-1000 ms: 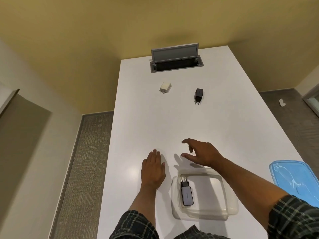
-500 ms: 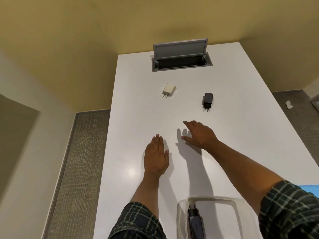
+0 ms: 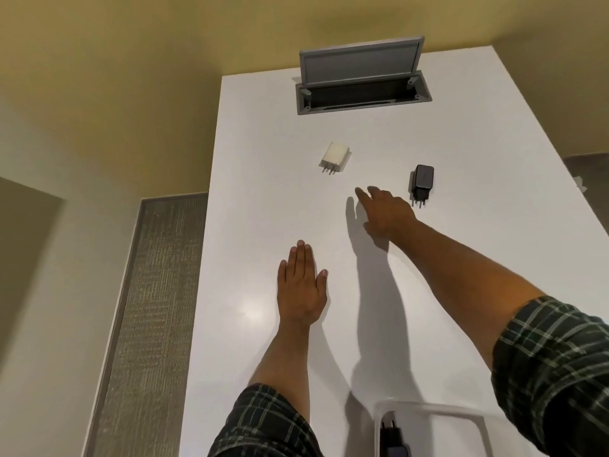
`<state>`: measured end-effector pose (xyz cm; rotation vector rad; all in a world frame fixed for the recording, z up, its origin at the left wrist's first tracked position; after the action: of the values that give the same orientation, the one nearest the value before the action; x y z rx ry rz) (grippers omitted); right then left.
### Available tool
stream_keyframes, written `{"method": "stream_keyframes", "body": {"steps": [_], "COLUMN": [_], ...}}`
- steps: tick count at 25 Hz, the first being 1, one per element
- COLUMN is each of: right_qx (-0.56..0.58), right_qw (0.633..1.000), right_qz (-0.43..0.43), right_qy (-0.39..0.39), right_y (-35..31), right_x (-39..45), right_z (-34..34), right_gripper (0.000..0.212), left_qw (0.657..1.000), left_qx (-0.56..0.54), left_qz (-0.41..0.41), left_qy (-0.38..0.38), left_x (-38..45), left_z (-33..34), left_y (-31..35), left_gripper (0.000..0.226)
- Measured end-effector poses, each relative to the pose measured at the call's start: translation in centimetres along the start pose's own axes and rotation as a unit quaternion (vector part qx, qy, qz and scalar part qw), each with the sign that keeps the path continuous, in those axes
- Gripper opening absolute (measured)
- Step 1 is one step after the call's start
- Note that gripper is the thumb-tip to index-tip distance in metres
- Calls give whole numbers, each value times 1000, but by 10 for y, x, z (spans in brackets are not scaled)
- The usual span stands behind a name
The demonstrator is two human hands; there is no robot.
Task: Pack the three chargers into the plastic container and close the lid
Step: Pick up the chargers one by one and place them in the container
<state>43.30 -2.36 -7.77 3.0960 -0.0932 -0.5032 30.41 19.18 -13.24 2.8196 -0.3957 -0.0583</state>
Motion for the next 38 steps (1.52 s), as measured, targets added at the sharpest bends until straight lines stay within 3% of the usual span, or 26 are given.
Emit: {"method": "stream_keyframes", "body": {"steps": [13, 20, 24, 30, 38], "right_qx": [1, -82, -36, -66, -129], "right_qw": [1000, 993, 995, 997, 985], "right_qz": [-2, -44, -30, -22, -56], "right_qy": [-6, -68, -86, 31, 101], "right_y": [-37, -44, -50, -54, -47], "right_x": [107, 142, 141, 121, 82], "right_z": [-35, -36, -26, -34, -29], "right_gripper": [104, 126, 110, 91, 57], "left_qw": [997, 996, 997, 997, 998], "left_qx": [21, 23, 28, 26, 33], "left_qz": [-2, 1, -4, -4, -5], "left_qy": [75, 85, 78, 77, 46], "left_x": [26, 27, 27, 27, 27], "left_z": [9, 14, 15, 14, 14], "left_y": [-16, -18, -19, -17, -18], "left_gripper": [64, 64, 65, 64, 63]}}
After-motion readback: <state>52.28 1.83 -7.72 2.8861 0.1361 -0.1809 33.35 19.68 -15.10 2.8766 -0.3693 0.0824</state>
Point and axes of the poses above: each hand's wrist, its own x-axis towards the middle knuckle, its own z-axis out of the palm, y = z × x, the point moved 4 cm from there along x, towards the middle knuckle, and after that the axes turned 11 degrees about z, right-handed, at the moved point
